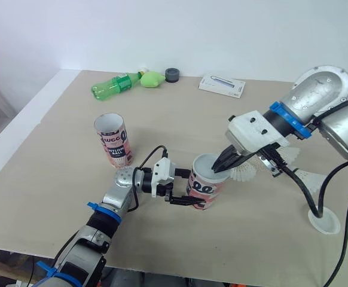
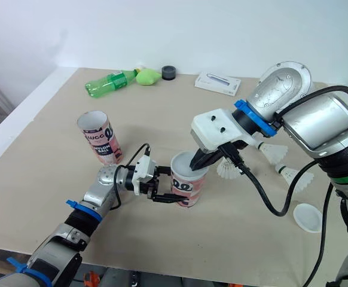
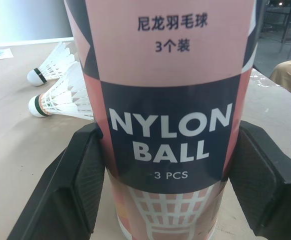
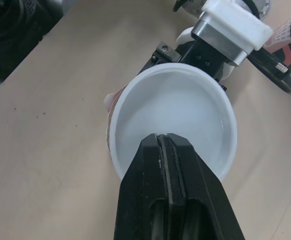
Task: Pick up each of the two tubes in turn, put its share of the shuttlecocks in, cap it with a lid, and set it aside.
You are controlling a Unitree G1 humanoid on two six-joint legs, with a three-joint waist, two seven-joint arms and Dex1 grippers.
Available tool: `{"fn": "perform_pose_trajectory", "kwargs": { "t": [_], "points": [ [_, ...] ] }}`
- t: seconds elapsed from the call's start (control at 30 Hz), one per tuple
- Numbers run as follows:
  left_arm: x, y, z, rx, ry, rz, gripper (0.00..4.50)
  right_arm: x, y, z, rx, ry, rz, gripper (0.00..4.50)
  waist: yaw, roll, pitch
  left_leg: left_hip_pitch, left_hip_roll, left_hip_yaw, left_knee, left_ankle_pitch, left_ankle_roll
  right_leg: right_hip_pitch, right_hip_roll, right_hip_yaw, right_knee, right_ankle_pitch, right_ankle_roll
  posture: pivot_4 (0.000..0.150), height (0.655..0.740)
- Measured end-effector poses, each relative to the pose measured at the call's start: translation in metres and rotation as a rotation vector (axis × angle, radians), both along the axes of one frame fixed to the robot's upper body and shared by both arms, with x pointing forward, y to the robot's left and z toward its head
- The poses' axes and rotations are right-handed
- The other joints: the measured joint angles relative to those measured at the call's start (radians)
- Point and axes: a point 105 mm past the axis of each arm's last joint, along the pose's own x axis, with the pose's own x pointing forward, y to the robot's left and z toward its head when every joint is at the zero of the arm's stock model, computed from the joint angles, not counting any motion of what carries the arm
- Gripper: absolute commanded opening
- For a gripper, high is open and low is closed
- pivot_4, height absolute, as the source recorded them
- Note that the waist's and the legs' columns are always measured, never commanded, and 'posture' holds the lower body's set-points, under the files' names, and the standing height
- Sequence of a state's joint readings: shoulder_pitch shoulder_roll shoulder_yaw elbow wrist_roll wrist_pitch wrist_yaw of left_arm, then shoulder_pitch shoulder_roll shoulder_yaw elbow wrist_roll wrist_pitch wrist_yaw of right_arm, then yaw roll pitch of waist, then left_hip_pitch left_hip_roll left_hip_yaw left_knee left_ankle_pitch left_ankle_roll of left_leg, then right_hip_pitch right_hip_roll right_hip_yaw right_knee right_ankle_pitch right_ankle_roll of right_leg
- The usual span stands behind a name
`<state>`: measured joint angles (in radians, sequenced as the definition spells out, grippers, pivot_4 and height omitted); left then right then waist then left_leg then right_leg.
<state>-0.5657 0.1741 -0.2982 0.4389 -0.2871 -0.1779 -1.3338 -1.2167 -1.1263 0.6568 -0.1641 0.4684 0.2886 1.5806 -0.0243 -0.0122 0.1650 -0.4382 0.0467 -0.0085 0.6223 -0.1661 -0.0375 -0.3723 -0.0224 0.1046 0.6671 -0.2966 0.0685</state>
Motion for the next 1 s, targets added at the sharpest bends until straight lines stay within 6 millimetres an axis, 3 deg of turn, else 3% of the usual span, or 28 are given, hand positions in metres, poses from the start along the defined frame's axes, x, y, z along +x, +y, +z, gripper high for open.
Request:
{"fn": "perform_pose_trajectory", "kwargs": {
  "t": [0.33, 1.0],
  "points": [
    [0.000, 0.000, 0.000, -0.004, 0.000, 0.010, 3.15, -0.009, 0.005, 0.009, 0.046, 0.048, 0.038, 0.05, 0.000, 0.000, 0.000, 0.000, 0.000, 0.000, 0.000, 0.000, 0.000, 0.000, 0.000, 0.000, 0.000, 0.000, 0.000, 0.150, 0.7294],
    [0.000, -0.001, -0.001, 0.006, 0.005, 0.013, 3.15, -0.004, 0.000, -0.010, -0.023, -0.005, 0.057, 0.05, 0.000, -0.003, -0.003, 0.003, 0.000, 0.000, 0.000, 0.000, 0.000, 0.000, 0.000, 0.000, 0.000, 0.000, 0.000, 0.150, 0.7294]
  ]
}}
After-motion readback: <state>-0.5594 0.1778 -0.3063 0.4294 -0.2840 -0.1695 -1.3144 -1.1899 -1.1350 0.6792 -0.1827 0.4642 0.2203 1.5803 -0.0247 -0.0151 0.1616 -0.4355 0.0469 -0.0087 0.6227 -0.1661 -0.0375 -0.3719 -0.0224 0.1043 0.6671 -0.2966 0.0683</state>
